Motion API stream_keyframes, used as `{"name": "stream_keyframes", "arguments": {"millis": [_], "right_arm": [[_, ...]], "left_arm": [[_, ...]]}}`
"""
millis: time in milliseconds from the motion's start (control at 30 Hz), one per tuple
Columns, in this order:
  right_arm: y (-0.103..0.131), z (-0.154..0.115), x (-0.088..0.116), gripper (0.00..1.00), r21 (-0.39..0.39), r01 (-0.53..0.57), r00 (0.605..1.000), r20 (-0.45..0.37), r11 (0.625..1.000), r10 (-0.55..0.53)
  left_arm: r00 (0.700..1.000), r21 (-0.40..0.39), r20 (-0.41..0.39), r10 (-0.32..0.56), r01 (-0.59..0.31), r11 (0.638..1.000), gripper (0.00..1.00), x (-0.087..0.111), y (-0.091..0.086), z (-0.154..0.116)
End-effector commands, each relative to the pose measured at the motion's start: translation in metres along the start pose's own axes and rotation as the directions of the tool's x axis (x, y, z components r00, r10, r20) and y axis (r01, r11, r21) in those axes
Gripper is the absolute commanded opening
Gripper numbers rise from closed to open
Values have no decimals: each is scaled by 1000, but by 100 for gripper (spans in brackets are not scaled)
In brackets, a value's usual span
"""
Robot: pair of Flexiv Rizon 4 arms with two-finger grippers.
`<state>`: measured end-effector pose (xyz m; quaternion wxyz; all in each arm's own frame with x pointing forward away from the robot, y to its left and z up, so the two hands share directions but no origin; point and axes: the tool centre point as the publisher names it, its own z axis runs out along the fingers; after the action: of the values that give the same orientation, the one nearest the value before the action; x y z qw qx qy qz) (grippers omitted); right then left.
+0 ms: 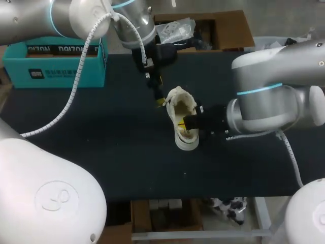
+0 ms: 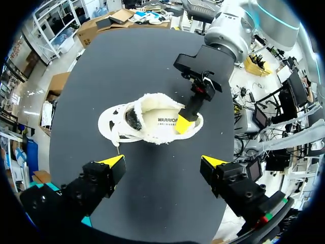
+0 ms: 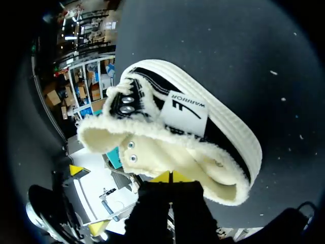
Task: Open the shoe tongue, take the insole out of the shoe, put the insole back into the shoe, and pack the shoe into the shoebox
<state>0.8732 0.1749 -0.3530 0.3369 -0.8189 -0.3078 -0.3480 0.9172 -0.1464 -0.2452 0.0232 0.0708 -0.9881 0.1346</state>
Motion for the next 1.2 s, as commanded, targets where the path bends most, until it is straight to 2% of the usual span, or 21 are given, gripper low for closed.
{"name": "stream_keyframes", "arguments": {"millis": [33, 67, 100, 133, 167, 233, 533, 600, 667, 700, 767, 800, 867, 933, 967, 1000, 1033, 1067, 1100, 1133, 1200], "right_arm": [[0, -60, 8, 18, 73, 23, 999, -27, 997, -21], [-1, -63, 10, 26, 79, 30, 999, -28, 996, -28], [-2, -69, 12, 38, 113, 42, 999, -29, 993, -39], [-4, -75, 14, 53, 176, 46, 999, -8, 983, -46], [-7, -82, 15, 100, 214, 46, 997, 50, 976, -58], [-12, -96, 15, 100, 256, 48, 979, 179, 965, -96], [-12, -96, 15, 100, 256, 48, 979, 179, 965, -96], [-12, -96, 15, 100, 256, 48, 979, 179, 965, -96], [-2, -111, 9, 100, 218, 68, 974, 197, 974, -112], [2, -119, 7, 100, 257, 114, 973, 166, 960, -160], [11, -138, 4, 100, 255, 155, 969, 150, 954, -198], [13, -147, 3, 100, 288, 212, 958, 129, 934, -257], [19, -162, 4, 100, 295, 269, 937, 139, 917, -320], [24, -174, 6, 100, 348, 352, 895, 147, 869, -421], [27, -178, 7, 100, 359, 386, 872, 159, 849, -464], [29, -183, 9, 100, 405, 433, 836, 153, 805, -527], [29, -186, 10, 100, 479, 491, 773, 147, 728, -618], [27, -189, 10, 100, 564, 535, 691, 137, 629, -710], [24, -190, 9, 100, 644, 549, 598, 141, 532, -789], [22, -191, 9, 100, 683, 532, 554, 167, 501, -816], [22, -191, 9, 100, 683, 532, 554, 167, 501, -816]], "left_arm": [[988, -38, -57, -142, 140, 989, 100, 0, -7, 8], [985, -43, -65, -159, 156, 987, 100, 1, -7, 9], [976, -54, -79, -203, 199, 978, 100, 3, -6, 10], [957, -120, -27, -288, 283, 952, 100, 5, -6, 13], [918, -239, 107, -382, 397, 886, 100, 5, -5, 17], [918, -239, 107, -382, 397, 886, 100, 5, -5, 17], [918, -239, 107, -382, 397, 886, 100, 5, -5, 17], [894, -234, 78, -442, 447, 863, 100, 8, -10, 27], [860, -243, 74, -505, 507, 827, 100, 10, -11, 34], [854, -242, 77, -514, 516, 822, 100, 11, -11, 37], [822, -238, 45, -568, 561, 793, 100, 11, -9, 41], [813, -245, 45, -581, 573, 782, 100, 12, -8, 45], [781, -243, 27, -624, 611, 753, 100, 12, -7, 51], [743, -230, 5, -669, 652, 723, 100, 12, -5, 55], [728, -232, 19, -686, 670, 705, 100, 13, -4, 57], [705, -226, 15, -709, 693, 685, 100, 14, -4, 59], [681, -219, 21, -732, 717, 662, 100, 15, -5, 61], [644, -214, 43, -764, 753, 623, 100, 18, -7, 64], [562, -206, 89, -822, 818, 537, 100, 18, -9, 66], [496, -197, 151, -855, 863, 466, 100, 19, -10, 67], [496, -197, 151, -855, 863, 466, 100, 19, -10, 67]]}}
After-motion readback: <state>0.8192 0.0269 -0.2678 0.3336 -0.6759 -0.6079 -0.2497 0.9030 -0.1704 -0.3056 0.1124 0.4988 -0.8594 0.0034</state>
